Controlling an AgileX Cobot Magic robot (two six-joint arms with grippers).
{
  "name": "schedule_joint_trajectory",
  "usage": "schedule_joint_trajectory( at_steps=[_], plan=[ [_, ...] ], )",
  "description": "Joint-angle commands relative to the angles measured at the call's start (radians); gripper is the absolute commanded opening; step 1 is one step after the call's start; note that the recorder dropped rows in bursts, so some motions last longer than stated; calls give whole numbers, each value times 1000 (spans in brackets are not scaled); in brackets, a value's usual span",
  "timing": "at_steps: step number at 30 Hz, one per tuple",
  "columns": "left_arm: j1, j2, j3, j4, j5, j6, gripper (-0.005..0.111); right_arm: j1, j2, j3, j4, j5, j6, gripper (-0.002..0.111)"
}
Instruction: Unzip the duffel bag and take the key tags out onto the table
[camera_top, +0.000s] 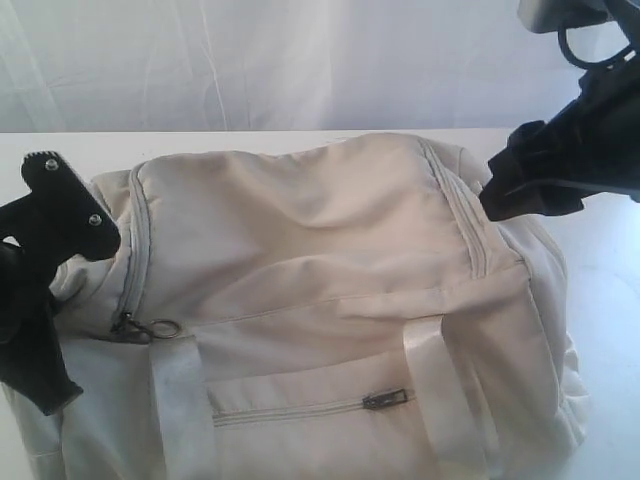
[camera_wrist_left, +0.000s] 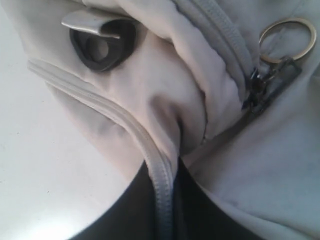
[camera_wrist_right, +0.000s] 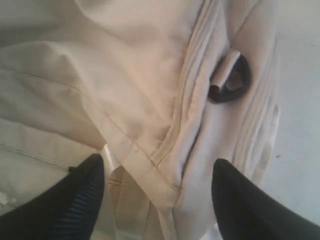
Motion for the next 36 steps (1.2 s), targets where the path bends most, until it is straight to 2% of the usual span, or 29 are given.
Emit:
schedule_joint_trajectory(
  at_steps=[1,5,6,7,8,10,11,13,15,17,21,26,36],
  plan=[
    [7,-3,-12,34,114,31,0,-2,-7,-7,151,-9,-180,59],
    [7,-24,-12,-40,100,110,0,-2,-7,19,421,-22,-516,57],
    [7,-53,-12,-79,75,134,0,-2,0,39,576,-35,-726,54],
    [7,-71,-12,-98,58,134,0,-1,8,45,636,-37,-807,52],
    [7,-105,-12,-117,26,134,0,14,35,62,751,-42,-976,50],
    [7,-147,-12,-125,16,134,3,79,95,70,798,-95,-1100,49],
    [7,-161,-12,-125,16,134,6,102,114,70,798,-114,-1115,49],
    [7,-187,-12,-129,17,128,22,225,222,70,798,-246,-1173,49],
    [7,-189,-12,-137,17,125,32,317,309,70,798,-350,-1253,49],
    [7,-189,-8,-149,-5,125,39,397,393,68,798,-436,-1322,49],
    [7,-189,-8,-149,-5,125,40,517,512,68,795,-619,-1425,49],
    [7,-189,-8,-151,-5,125,40,568,554,67,795,-770,-1428,49],
    [5,-189,-8,-162,-12,125,40,607,593,51,795,-795,-1422,49]
  ],
)
